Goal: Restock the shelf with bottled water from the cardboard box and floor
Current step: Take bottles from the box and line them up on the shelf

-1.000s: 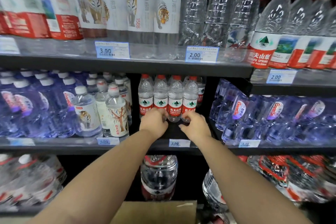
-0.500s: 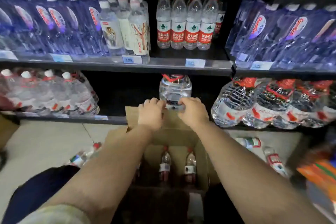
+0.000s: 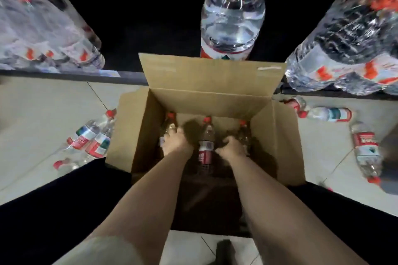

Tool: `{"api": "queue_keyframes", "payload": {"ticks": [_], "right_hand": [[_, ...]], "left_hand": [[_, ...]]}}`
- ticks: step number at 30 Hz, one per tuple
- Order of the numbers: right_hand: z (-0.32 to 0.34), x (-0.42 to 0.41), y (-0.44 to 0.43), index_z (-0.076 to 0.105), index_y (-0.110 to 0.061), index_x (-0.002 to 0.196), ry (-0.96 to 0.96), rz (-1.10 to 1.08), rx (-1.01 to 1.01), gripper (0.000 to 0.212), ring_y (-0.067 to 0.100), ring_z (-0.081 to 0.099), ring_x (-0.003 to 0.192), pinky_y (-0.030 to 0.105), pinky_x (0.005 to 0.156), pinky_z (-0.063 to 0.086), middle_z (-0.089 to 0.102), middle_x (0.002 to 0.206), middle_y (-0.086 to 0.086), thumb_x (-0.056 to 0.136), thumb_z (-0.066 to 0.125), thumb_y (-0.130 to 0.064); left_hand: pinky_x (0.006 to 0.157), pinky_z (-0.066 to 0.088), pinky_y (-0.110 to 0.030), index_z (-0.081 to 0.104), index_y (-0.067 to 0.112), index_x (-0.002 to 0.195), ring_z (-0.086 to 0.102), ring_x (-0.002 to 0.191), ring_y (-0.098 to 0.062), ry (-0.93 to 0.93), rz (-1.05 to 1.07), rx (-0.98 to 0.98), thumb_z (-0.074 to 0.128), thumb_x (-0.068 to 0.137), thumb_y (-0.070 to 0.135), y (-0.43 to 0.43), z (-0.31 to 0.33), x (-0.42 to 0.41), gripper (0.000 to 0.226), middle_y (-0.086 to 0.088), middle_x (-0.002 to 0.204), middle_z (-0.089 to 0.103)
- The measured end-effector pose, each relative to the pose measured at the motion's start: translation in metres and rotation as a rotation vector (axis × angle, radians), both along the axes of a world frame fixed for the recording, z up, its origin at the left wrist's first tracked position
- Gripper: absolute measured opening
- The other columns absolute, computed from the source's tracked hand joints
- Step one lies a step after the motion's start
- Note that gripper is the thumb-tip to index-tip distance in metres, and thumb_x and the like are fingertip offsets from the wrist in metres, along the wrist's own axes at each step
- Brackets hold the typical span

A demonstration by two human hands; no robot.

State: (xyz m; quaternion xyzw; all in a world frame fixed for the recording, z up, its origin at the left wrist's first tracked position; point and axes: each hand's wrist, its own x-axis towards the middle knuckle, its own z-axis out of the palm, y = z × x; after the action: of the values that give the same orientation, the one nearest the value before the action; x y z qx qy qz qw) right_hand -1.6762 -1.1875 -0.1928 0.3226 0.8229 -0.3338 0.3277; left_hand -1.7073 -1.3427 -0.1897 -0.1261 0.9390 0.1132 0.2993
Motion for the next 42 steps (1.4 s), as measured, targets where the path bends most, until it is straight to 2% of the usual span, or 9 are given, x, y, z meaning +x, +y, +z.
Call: {"api": "queue_keyframes", "payload": {"ticks": [10,12,16,21,26,31,35,40,42], "right_hand": [[-0.105,-0.015,-0.043,0.038,-0.005,0.137,-0.168,-0.378,-0.285,0.068,0.034,0.059,0.108,0.039,0.086,0.051,0.055,0.129,0.021,0.081,0.074,-0.022],[-0.107,-0.017,-0.046,0.037,-0.005,0.139,-0.170,-0.395,-0.280,0.059,0.030,0.055,0.106,0.037,0.086,0.047,0.051,0.133,0.021,0.089,0.065,-0.019],[-0.111,-0.016,-0.049,0.036,-0.005,0.138,-0.201,-0.251,-0.181,0.088,0.033,0.058,0.115,0.037,0.095,0.050,0.056,0.131,0.016,0.068,0.086,-0.023],[-0.115,-0.024,-0.057,0.033,-0.004,0.140,-0.232,-0.217,-0.155,0.089,0.033,0.051,0.126,0.035,0.100,0.046,0.048,0.140,0.018,0.070,0.085,-0.024],[-0.120,-0.019,-0.049,0.045,-0.004,0.134,-0.219,-0.263,-0.145,0.068,0.031,0.057,0.119,0.025,0.080,0.041,0.056,0.132,0.016,0.078,0.079,-0.020],[-0.111,-0.011,-0.027,0.050,-0.007,0.130,-0.195,-0.424,-0.311,0.072,0.030,0.064,0.105,0.040,0.088,0.054,0.062,0.125,0.015,0.070,0.083,-0.029],[-0.078,-0.016,-0.004,0.047,-0.012,0.131,-0.247,-0.441,-0.493,0.068,0.024,0.063,0.094,0.036,0.077,0.051,0.062,0.121,0.009,0.073,0.081,-0.024],[-0.019,-0.015,0.010,0.052,-0.019,0.115,-0.199,-0.408,-0.527,0.042,0.014,0.060,0.076,0.025,0.059,0.043,0.063,0.098,0.003,0.080,0.074,-0.022],[0.013,-0.015,0.010,0.057,-0.012,0.119,-0.168,-0.421,-0.556,0.051,0.022,0.068,0.084,0.034,0.072,0.055,0.069,0.102,0.008,0.073,0.077,-0.022]], "left_hand": [[0.107,0.034,-0.045,0.014,0.019,0.150,0.029,0.135,-0.035,-0.185,0.504,0.070,0.067,0.083,0.009,-0.027,-0.073,-0.016,0.086,-0.015,0.147,0.022],[0.109,0.032,-0.045,0.020,0.013,0.148,0.027,0.136,-0.036,-0.194,0.513,0.033,0.071,0.083,0.015,-0.027,-0.076,-0.020,0.083,-0.016,0.149,0.022],[0.109,0.030,-0.042,0.040,0.011,0.140,0.030,0.136,-0.037,-0.286,0.445,0.116,0.073,0.082,0.037,-0.029,-0.086,-0.013,0.071,-0.020,0.148,0.030],[0.090,0.043,-0.033,0.041,0.010,0.136,0.052,0.123,-0.033,-0.328,0.469,0.280,0.077,0.077,0.036,-0.018,-0.093,-0.005,0.074,-0.016,0.138,0.050],[0.088,0.048,-0.031,0.048,0.013,0.134,0.060,0.113,-0.028,-0.309,0.514,0.351,0.080,0.067,0.046,-0.023,-0.097,-0.007,0.081,-0.009,0.132,0.057],[0.082,0.054,-0.042,0.049,0.013,0.131,0.064,0.098,-0.029,-0.420,0.893,0.648,0.076,0.080,0.022,-0.038,-0.090,-0.008,0.059,-0.010,0.118,0.062],[0.062,0.052,-0.033,0.047,0.013,0.126,0.065,0.080,-0.023,-0.453,0.889,0.716,0.072,0.082,0.021,-0.039,-0.069,-0.014,0.051,-0.008,0.102,0.064],[0.076,0.057,-0.044,0.051,0.013,0.131,0.069,0.090,-0.030,-0.448,0.802,0.700,0.076,0.077,0.031,-0.036,-0.025,-0.013,0.063,-0.014,0.114,0.066],[0.078,0.058,-0.045,0.056,0.008,0.122,0.070,0.087,-0.031,-0.420,0.765,0.728,0.073,0.079,0.031,-0.031,0.007,-0.013,0.051,-0.016,0.108,0.069]]}}
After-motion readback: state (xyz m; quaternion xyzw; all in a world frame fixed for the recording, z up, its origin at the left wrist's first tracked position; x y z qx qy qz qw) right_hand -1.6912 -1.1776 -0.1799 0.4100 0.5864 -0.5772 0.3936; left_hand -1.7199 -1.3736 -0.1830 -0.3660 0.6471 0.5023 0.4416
